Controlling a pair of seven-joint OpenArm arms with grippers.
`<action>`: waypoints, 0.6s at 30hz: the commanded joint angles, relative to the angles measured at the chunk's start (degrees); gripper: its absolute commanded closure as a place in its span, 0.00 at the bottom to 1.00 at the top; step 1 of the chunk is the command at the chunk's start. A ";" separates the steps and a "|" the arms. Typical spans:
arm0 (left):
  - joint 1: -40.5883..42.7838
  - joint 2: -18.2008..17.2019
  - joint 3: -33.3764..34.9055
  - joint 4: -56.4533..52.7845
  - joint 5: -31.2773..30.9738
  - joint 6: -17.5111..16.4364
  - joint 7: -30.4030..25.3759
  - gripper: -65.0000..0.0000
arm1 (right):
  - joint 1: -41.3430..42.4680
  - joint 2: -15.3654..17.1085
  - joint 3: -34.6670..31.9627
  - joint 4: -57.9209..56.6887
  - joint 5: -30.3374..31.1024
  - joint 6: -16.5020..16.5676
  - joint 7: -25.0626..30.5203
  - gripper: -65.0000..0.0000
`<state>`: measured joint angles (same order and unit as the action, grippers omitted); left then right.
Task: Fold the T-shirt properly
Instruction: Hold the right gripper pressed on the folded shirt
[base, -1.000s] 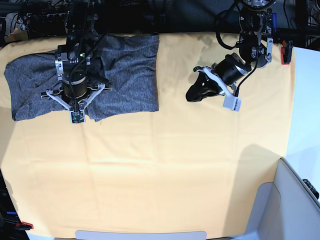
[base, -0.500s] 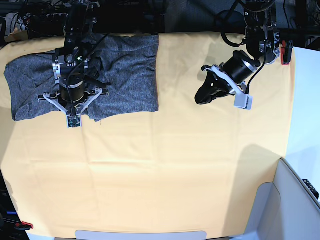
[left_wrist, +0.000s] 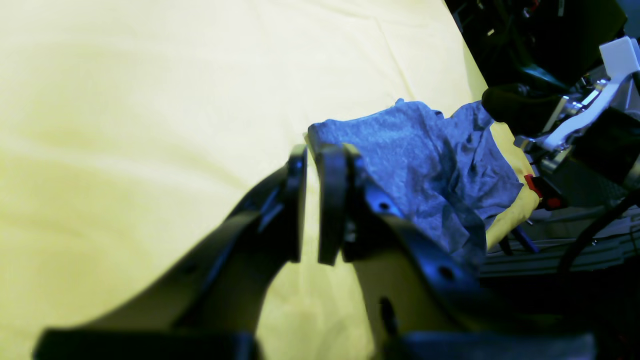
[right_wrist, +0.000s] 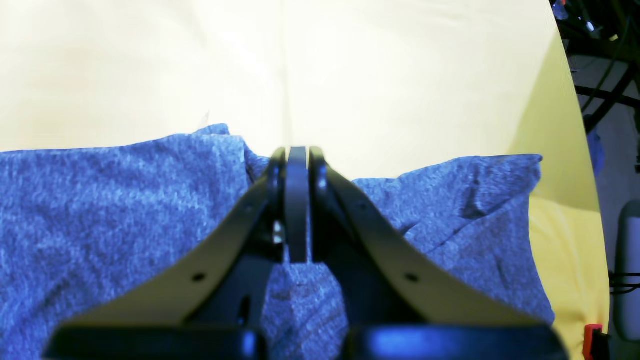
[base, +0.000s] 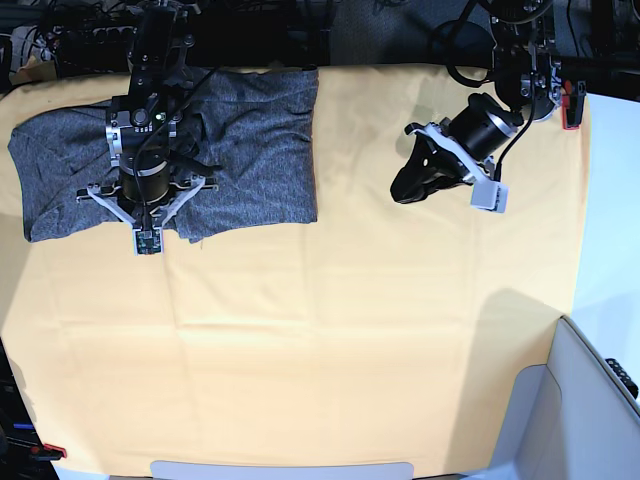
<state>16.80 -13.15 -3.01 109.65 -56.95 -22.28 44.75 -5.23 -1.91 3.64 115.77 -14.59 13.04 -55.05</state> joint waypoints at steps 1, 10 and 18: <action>-0.14 -0.35 -0.29 0.99 -0.94 -0.53 -1.28 0.88 | 0.62 0.11 0.10 1.11 -0.14 -0.25 1.29 1.00; 0.74 -0.35 -0.29 0.99 -0.94 -0.53 -1.28 0.87 | 0.36 0.02 0.10 1.11 -0.14 -0.25 1.29 1.00; 0.74 -0.35 -0.29 0.99 -0.94 -0.53 -1.28 0.87 | 0.44 0.02 0.10 1.11 -0.14 -0.25 1.29 1.00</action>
<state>17.76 -13.15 -3.01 109.65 -56.95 -22.28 44.75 -5.41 -1.93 3.64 115.77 -14.59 13.04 -55.07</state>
